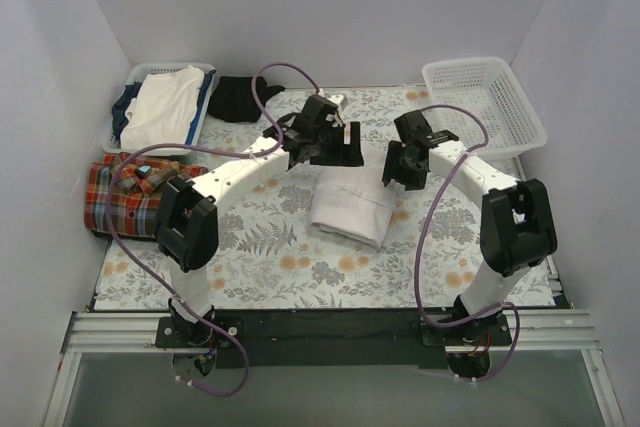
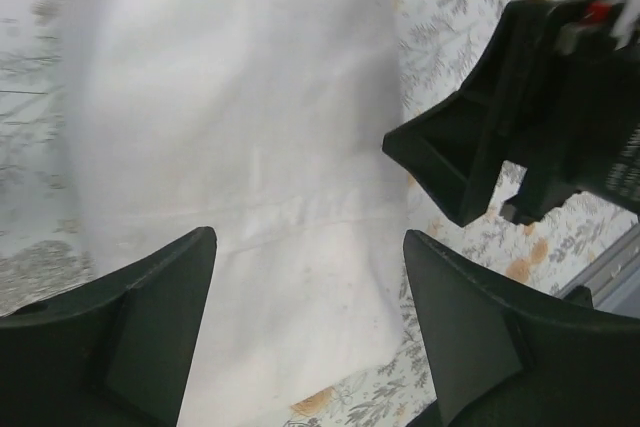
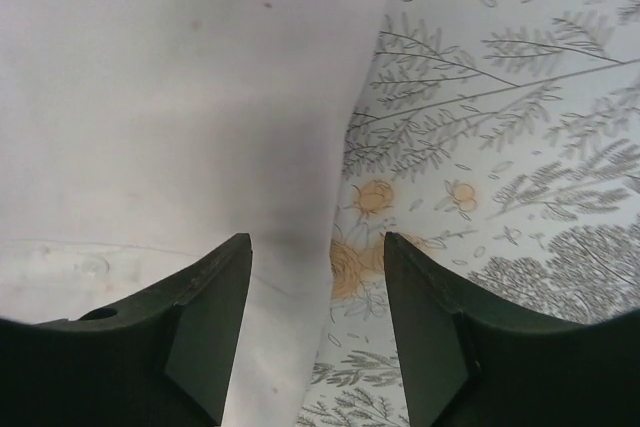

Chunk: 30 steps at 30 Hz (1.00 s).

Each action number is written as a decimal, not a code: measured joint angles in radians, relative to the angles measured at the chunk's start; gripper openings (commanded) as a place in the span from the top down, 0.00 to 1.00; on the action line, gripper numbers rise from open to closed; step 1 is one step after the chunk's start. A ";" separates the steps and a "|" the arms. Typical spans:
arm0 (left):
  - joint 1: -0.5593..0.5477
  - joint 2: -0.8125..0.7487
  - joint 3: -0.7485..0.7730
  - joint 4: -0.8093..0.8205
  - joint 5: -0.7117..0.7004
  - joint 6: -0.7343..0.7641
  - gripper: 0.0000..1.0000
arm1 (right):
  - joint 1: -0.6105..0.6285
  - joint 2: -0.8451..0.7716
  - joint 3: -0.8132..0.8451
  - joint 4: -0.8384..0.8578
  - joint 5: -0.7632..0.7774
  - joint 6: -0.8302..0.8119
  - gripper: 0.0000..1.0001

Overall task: Fold and stack the long sleeve shirts
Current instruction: Fold the shirt

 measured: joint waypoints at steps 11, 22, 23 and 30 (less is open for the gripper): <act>0.177 -0.011 -0.012 -0.019 -0.060 0.016 0.24 | -0.006 0.213 0.081 0.057 -0.120 -0.027 0.73; 0.203 0.108 0.052 -0.037 -0.051 0.016 0.25 | -0.004 0.147 0.092 0.171 -0.198 -0.129 0.99; 0.203 0.111 0.052 -0.037 -0.051 0.016 0.25 | -0.004 0.135 0.086 0.185 -0.208 -0.138 0.98; 0.203 0.136 0.103 -0.039 -0.056 0.040 0.26 | -0.010 0.134 0.092 0.208 -0.149 -0.155 0.42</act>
